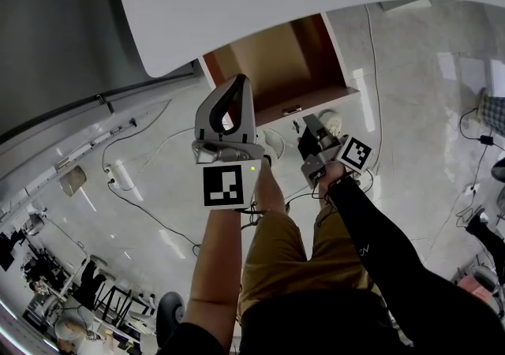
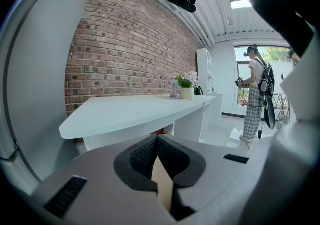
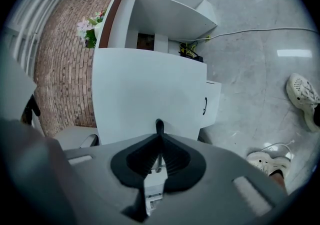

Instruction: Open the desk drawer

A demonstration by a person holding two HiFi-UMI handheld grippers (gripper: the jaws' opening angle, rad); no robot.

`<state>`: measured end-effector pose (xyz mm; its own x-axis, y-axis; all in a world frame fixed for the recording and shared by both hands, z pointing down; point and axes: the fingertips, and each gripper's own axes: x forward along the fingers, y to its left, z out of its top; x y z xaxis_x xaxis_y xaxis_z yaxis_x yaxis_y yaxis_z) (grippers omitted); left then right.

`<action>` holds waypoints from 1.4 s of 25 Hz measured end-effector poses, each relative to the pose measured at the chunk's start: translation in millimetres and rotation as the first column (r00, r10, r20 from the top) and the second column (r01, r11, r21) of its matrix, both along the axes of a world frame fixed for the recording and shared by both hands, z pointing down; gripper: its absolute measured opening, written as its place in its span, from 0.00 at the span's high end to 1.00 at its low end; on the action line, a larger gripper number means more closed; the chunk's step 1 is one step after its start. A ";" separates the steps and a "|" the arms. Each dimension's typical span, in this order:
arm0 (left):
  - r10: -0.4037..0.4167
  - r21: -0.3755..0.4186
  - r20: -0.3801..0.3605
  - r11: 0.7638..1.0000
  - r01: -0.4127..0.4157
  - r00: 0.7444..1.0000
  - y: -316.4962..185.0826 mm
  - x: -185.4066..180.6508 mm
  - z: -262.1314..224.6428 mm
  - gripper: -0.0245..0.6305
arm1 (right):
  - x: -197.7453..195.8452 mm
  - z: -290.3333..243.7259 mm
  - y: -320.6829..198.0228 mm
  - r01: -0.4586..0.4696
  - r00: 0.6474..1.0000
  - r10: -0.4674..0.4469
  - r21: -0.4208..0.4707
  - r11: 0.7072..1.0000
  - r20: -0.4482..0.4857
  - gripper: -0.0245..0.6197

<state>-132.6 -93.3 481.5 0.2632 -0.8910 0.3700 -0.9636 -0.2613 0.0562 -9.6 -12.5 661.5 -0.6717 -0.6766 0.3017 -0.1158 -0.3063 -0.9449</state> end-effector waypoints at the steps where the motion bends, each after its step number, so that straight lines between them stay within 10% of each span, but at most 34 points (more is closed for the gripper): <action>1: -0.001 0.000 0.000 1.000 0.001 1.000 -0.4 -0.3 0.2 0.95 | -0.6 -0.4 1.0 0.003 1.000 -0.003 0.000 1.000 0.002 0.93; 35: -0.006 -0.021 -0.003 1.000 0.006 1.000 -1.1 -0.7 10.9 0.95 | 8.3 -9.1 31.0 0.028 1.000 -0.027 -0.034 0.999 0.011 0.93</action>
<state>-133.3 -94.4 492.3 0.2591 -0.8846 0.3878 -0.9650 -0.2543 0.0645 -1.2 18.5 652.5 -0.6931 -0.6472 0.3174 -0.1151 -0.3353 -0.9351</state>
